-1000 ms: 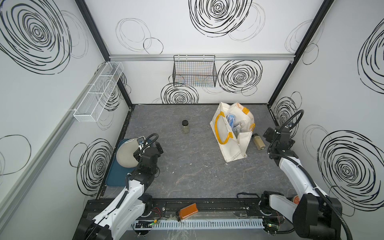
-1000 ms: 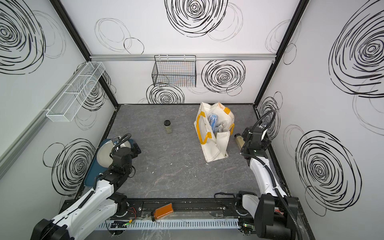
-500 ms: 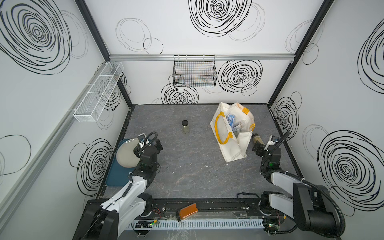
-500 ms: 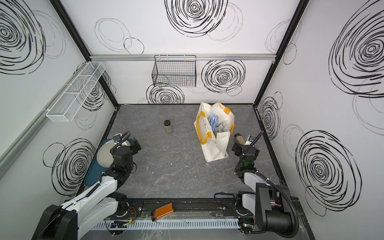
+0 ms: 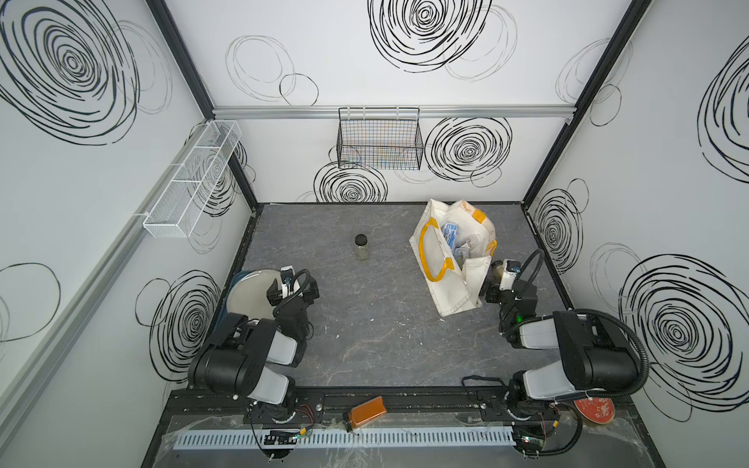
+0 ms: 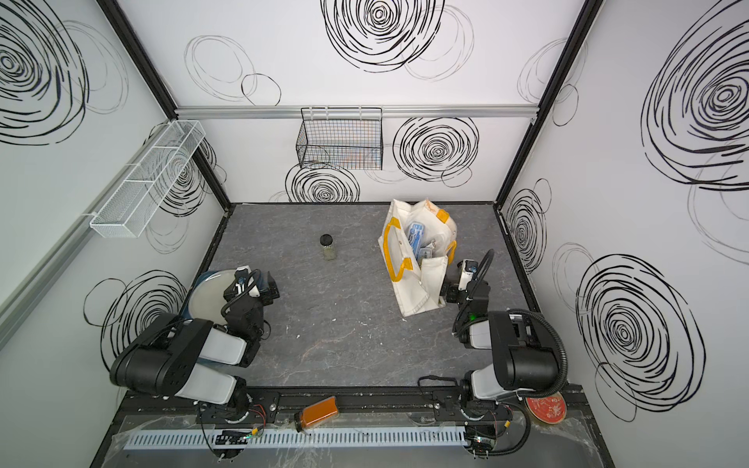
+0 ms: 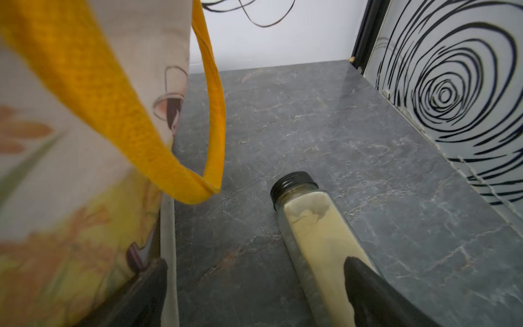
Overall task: Put the compass set into the canvas bag
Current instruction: Reset both arms
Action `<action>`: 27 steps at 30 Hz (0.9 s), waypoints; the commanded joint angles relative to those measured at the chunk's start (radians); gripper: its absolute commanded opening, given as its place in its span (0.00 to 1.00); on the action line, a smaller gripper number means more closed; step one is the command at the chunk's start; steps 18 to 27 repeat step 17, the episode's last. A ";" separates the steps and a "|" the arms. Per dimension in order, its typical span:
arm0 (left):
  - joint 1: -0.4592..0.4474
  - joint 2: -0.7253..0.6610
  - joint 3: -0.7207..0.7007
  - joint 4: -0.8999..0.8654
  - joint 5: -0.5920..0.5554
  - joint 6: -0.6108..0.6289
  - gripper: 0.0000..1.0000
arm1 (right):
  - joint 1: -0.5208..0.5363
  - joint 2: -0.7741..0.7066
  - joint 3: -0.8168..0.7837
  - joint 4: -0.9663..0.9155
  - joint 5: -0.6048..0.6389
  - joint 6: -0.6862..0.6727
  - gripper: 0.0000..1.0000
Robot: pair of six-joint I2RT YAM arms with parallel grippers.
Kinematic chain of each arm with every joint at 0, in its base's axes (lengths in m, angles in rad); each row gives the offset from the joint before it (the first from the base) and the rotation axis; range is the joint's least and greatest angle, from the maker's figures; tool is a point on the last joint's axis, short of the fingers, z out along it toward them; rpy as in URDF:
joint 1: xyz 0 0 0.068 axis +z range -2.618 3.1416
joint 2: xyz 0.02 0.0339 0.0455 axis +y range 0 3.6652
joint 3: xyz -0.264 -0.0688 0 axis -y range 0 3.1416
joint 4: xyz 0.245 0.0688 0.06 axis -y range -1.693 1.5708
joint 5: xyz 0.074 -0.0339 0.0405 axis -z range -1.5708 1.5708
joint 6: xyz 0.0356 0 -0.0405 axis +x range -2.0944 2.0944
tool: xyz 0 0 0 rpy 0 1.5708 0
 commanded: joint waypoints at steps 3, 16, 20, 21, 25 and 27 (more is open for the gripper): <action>0.042 -0.007 0.086 0.029 0.019 -0.017 0.99 | -0.004 -0.009 0.079 -0.036 0.077 0.044 1.00; 0.024 -0.011 0.092 0.011 -0.001 -0.002 0.99 | 0.002 -0.005 0.083 -0.036 0.077 0.033 1.00; 0.023 -0.011 0.093 0.011 -0.001 -0.002 0.99 | 0.003 -0.009 0.078 -0.033 0.077 0.033 1.00; 0.023 -0.011 0.093 0.011 -0.001 -0.002 0.99 | 0.003 -0.009 0.078 -0.033 0.077 0.033 1.00; 0.023 -0.011 0.093 0.011 -0.001 -0.002 0.99 | 0.003 -0.009 0.078 -0.033 0.077 0.033 1.00; 0.023 -0.011 0.093 0.011 -0.001 -0.002 0.99 | 0.003 -0.009 0.078 -0.033 0.077 0.033 1.00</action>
